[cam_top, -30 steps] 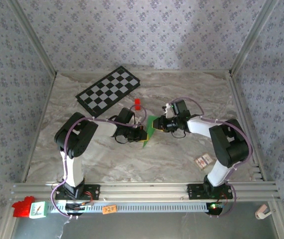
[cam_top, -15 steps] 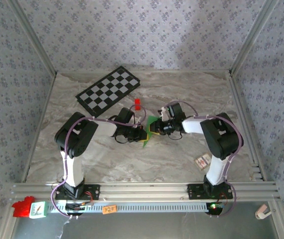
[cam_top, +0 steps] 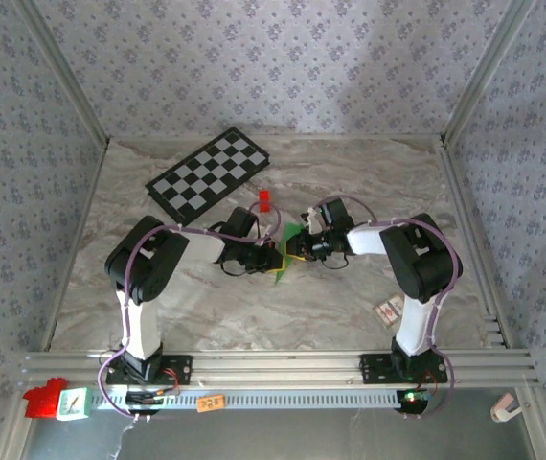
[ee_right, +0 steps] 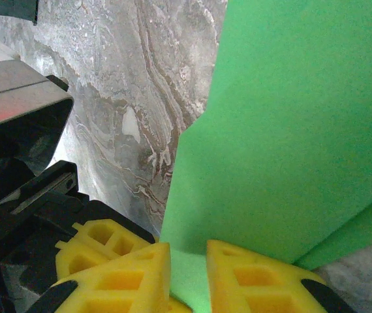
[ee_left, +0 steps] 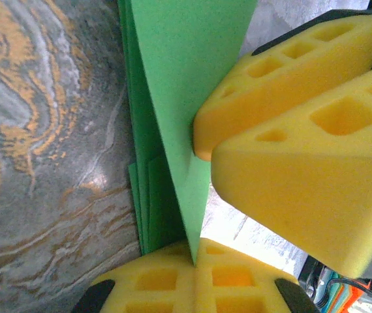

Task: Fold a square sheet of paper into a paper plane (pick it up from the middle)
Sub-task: Fold the wing for the fifth time at the center of the table.

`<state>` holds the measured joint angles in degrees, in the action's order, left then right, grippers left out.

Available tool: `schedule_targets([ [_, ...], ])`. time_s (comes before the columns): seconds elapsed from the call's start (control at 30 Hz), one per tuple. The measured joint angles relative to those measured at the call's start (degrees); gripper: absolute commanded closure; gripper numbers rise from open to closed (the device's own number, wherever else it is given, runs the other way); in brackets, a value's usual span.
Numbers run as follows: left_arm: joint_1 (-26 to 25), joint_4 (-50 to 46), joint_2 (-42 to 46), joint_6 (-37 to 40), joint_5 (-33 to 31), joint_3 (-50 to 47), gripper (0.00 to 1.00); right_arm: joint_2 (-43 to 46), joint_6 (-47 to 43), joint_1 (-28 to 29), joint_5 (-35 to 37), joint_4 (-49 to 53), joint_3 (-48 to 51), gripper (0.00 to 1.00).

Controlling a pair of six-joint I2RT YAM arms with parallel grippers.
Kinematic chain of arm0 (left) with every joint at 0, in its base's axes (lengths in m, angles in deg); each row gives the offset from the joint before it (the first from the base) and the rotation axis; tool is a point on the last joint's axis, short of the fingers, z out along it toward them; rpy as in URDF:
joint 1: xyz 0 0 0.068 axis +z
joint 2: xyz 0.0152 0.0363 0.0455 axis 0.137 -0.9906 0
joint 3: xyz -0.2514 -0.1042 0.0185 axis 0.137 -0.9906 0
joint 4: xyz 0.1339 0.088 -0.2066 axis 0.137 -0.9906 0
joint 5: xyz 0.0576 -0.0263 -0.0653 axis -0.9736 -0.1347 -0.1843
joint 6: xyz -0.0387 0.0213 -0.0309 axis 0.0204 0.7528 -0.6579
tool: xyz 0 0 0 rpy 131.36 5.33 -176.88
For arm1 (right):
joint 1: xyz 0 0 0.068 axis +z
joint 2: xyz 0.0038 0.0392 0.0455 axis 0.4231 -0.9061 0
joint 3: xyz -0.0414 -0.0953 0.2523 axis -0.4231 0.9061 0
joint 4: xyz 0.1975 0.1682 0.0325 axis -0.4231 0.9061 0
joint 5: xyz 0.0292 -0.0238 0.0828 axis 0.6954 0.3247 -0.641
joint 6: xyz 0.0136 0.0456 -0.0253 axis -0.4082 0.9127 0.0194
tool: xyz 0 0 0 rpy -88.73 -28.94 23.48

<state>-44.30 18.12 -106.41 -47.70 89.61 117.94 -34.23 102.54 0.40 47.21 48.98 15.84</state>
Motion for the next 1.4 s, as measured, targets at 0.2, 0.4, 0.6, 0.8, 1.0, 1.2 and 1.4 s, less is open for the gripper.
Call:
schedule_targets([
  [0.2,0.00,-0.02,0.00,0.00,0.02,0.00,0.92,-0.17,-0.20,0.02,0.72,1.51,-0.74,0.77],
  [0.4,0.02,-0.20,0.11,0.02,-0.02,0.00,0.90,-0.17,-0.37,0.50,2.80,4.20,-2.01,0.77],
  [0.6,0.00,-1.18,0.17,0.11,-0.42,0.39,0.92,-0.17,-0.35,0.61,3.58,5.66,-2.69,0.77],
  [0.8,0.00,-2.86,-0.02,0.28,-0.74,1.27,0.93,2.38,-0.33,0.76,5.60,8.50,-2.97,0.76],
  [1.0,0.00,-4.70,-0.37,0.48,-0.76,2.29,0.94,5.44,-0.33,2.14,7.54,10.69,-5.09,0.76],
  [1.2,0.00,-5.31,-0.42,0.48,-0.94,2.56,0.94,4.94,-0.31,3.78,8.41,11.91,-5.92,0.77],
  [1.4,0.00,-5.40,-0.50,0.46,-0.92,2.64,0.94,3.41,-0.13,4.04,9.25,12.57,-5.92,0.77],
])
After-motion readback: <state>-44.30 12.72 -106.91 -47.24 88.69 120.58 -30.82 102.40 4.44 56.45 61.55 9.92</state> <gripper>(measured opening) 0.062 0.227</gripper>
